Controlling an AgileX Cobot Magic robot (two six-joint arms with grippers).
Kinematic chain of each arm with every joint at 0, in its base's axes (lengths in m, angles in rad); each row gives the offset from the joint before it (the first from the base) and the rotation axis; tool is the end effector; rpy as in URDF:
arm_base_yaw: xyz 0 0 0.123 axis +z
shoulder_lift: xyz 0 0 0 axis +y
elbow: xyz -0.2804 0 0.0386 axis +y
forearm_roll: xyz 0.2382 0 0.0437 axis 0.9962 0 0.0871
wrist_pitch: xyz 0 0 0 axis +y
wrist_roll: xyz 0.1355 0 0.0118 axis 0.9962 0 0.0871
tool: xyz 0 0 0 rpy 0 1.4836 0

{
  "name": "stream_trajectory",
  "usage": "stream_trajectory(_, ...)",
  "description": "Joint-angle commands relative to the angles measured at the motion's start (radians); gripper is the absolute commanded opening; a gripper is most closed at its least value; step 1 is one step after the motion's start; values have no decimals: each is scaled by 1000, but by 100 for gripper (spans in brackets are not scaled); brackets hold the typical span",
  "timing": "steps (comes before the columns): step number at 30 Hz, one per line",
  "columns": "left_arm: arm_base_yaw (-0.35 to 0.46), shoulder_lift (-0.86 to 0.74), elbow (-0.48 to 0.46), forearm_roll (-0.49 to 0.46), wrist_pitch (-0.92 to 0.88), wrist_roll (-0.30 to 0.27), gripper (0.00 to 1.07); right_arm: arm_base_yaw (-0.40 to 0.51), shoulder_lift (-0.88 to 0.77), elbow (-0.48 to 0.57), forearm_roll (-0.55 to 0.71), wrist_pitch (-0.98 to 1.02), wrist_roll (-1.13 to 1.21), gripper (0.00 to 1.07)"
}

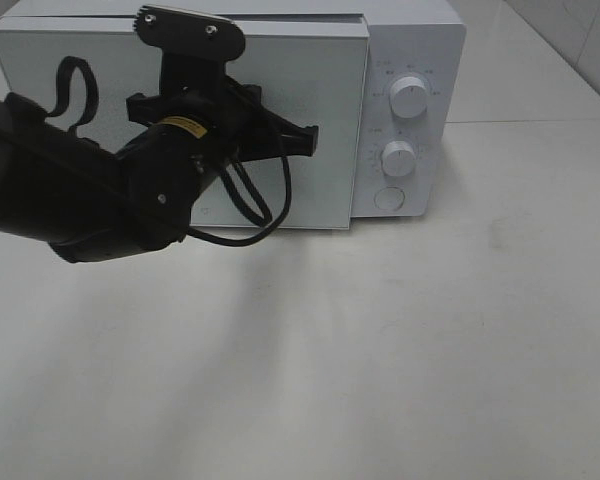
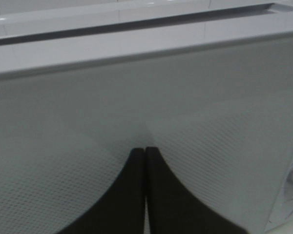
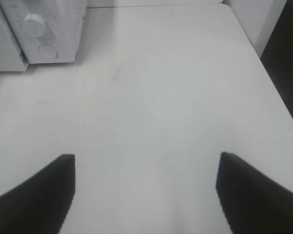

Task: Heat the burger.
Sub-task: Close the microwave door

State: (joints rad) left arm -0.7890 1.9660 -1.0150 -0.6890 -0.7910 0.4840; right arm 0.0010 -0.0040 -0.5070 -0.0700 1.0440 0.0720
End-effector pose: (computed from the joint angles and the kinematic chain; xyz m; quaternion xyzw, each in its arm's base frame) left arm 0.3511 -0.2664 0.1742 0.1384 0.7549 -0.0833 0.6356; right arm 0.0284 -0.0082 0.2566 0.0313 0.8448 -0.0155 0.5339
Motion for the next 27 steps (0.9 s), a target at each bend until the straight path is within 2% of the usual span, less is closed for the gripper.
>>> stream_trajectory(1,2,33,-59,-51,-7,34,0,3,-28,-1,1,-7,-11,76)
stream_trajectory(5,2,59,-96,-55,-5,54,0,3,-28,-1,1,-7,-12,76)
stream_trajectory(7,8,101,-151,-92,2,86,0,3,-28,-1,1,-7,-12,76)
stream_trajectory(12,26,119,-204,-112,47,90,0,3,-28,-1,1,-7,-12,76)
stream_trajectory(16,26,112,-202,-112,43,99,0,3,-28,-1,1,-7,-12,76)
stream_trajectory(18,2,97,-202,-134,81,150,0,3,-28,-1,1,-7,-12,76)
stream_trajectory(19,2,97,-202,-134,81,150,0,3,-28,-1,1,-7,-12,76)
stream_trajectory(21,-30,72,-187,-154,112,193,0,3,-28,-1,1,-7,-12,76)
stream_trajectory(26,-65,32,-130,-182,117,198,0,3,-28,-1,1,-7,-12,76)
stream_trajectory(27,-84,7,-85,-194,117,198,0,3,-28,-1,1,-7,-12,76)
